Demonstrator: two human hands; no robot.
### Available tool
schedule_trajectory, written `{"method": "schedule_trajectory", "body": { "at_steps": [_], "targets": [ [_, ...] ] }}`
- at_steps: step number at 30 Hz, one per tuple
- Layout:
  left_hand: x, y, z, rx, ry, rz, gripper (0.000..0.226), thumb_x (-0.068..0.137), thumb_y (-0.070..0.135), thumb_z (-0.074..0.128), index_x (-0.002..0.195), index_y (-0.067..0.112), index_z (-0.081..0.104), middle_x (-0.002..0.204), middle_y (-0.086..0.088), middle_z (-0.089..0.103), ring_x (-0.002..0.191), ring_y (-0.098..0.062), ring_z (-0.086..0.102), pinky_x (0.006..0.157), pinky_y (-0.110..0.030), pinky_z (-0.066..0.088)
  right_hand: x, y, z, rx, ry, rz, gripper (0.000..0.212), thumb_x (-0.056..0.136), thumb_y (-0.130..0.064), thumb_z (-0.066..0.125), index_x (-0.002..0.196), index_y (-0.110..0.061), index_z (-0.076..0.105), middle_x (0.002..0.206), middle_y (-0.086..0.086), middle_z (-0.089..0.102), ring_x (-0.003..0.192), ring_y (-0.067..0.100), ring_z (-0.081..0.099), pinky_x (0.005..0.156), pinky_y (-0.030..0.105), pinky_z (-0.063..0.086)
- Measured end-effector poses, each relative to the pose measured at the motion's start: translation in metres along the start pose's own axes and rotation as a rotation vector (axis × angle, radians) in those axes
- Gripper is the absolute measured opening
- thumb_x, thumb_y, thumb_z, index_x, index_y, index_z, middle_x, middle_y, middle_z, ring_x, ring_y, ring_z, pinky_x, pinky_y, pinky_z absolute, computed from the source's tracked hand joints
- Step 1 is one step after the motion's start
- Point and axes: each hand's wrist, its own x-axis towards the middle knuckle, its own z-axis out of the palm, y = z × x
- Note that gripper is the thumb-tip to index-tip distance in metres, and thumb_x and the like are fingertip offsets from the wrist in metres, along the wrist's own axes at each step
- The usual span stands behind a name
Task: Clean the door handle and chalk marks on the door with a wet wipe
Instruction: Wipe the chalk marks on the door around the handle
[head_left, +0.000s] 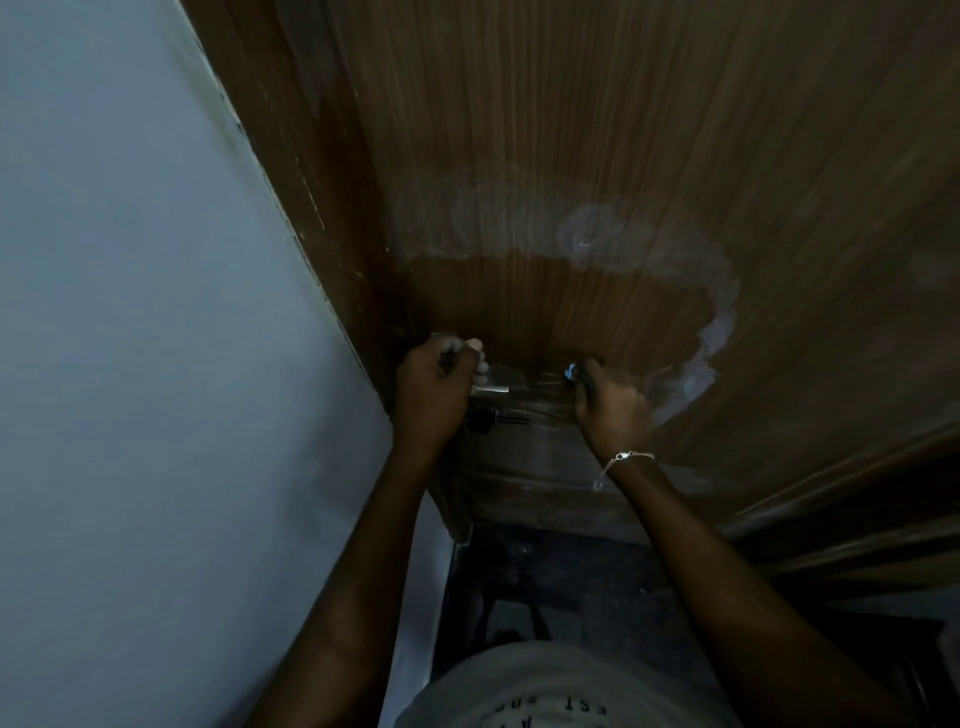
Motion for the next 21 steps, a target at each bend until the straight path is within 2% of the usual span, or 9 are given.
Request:
{"method": "schedule_trajectory", "body": {
  "at_steps": [3,6,8,11,13,15,17,19,21],
  "targets": [
    [-0.002,-0.001,-0.002,0.008,0.019,-0.005,0.02,0.099,0.026,0.058,0.095,0.009,0.069,0.085,-0.003,0.074,0.079,-0.018,0.074,0.075,-0.03,0.06,-0.001,0.023,-0.01,0.124,0.087,0.139,0.012,0.092,-0.018,0.059,0.102,-0.017,0.066,0.087,0.008,0.072,0.076,0.029,0.069,0.063,0.034,0.053],
    [-0.004,-0.002,-0.003,0.034,0.036,-0.012,0.022,0.099,0.026,0.057,0.092,0.009,0.069,0.083,-0.001,0.073,0.077,-0.015,0.073,0.068,-0.021,0.057,0.006,0.016,-0.02,0.175,0.252,0.066,0.012,0.091,-0.011,0.06,0.101,-0.014,0.066,0.097,0.003,0.069,0.083,0.017,0.065,0.071,0.025,0.049],
    [-0.004,-0.001,0.001,0.047,0.023,-0.012,0.019,0.099,0.025,0.057,0.09,0.012,0.069,0.082,0.0,0.073,0.076,-0.014,0.073,0.066,-0.019,0.055,0.005,0.006,-0.014,0.134,0.188,0.004,0.013,0.092,-0.016,0.059,0.104,-0.018,0.065,0.097,0.002,0.067,0.082,0.019,0.065,0.067,0.03,0.053],
    [-0.005,0.002,0.006,0.078,-0.004,0.017,0.019,0.099,0.024,0.058,0.091,0.01,0.069,0.082,0.001,0.073,0.076,-0.013,0.073,0.068,-0.021,0.059,-0.006,0.018,-0.004,0.072,0.007,0.069,0.016,0.093,-0.022,0.059,0.107,-0.023,0.065,0.096,0.006,0.071,0.082,0.029,0.068,0.065,0.036,0.054],
    [-0.005,0.001,0.006,0.089,0.004,0.029,0.02,0.099,0.025,0.058,0.093,0.009,0.069,0.083,0.001,0.073,0.076,-0.01,0.073,0.069,-0.021,0.059,-0.011,0.033,-0.012,0.084,0.062,0.174,0.013,0.091,-0.021,0.062,0.103,-0.022,0.068,0.094,0.006,0.072,0.083,0.03,0.068,0.066,0.032,0.049],
    [-0.006,-0.001,0.004,0.082,0.02,0.015,0.021,0.099,0.024,0.057,0.096,0.007,0.069,0.085,0.0,0.073,0.075,-0.007,0.072,0.067,-0.017,0.056,-0.007,0.043,-0.024,0.108,0.224,0.254,0.01,0.089,-0.02,0.064,0.097,-0.021,0.069,0.091,0.004,0.073,0.082,0.027,0.068,0.066,0.028,0.045],
    [-0.005,-0.004,0.005,0.082,0.028,-0.002,0.021,0.099,0.025,0.057,0.096,0.008,0.069,0.086,0.0,0.073,0.076,-0.008,0.073,0.067,-0.019,0.056,-0.001,0.041,-0.029,0.148,0.31,0.21,0.011,0.087,-0.014,0.065,0.096,-0.019,0.069,0.095,0.0,0.072,0.086,0.02,0.066,0.07,0.025,0.044],
    [-0.003,-0.005,0.009,0.1,0.018,-0.008,0.021,0.098,0.027,0.058,0.094,0.01,0.07,0.085,0.0,0.074,0.078,-0.012,0.073,0.071,-0.027,0.059,0.0,0.034,-0.027,0.151,0.251,0.106,0.013,0.086,-0.011,0.065,0.096,-0.019,0.069,0.096,-0.001,0.072,0.085,0.016,0.065,0.072,0.026,0.048],
    [-0.004,-0.003,0.015,0.114,-0.005,0.009,0.022,0.098,0.027,0.058,0.093,0.009,0.069,0.084,0.0,0.074,0.078,-0.014,0.073,0.074,-0.031,0.06,-0.005,0.041,-0.019,0.092,0.122,0.125,0.009,0.087,-0.018,0.064,0.095,-0.022,0.068,0.09,0.002,0.072,0.08,0.024,0.067,0.065,0.032,0.052]
  ]
}}
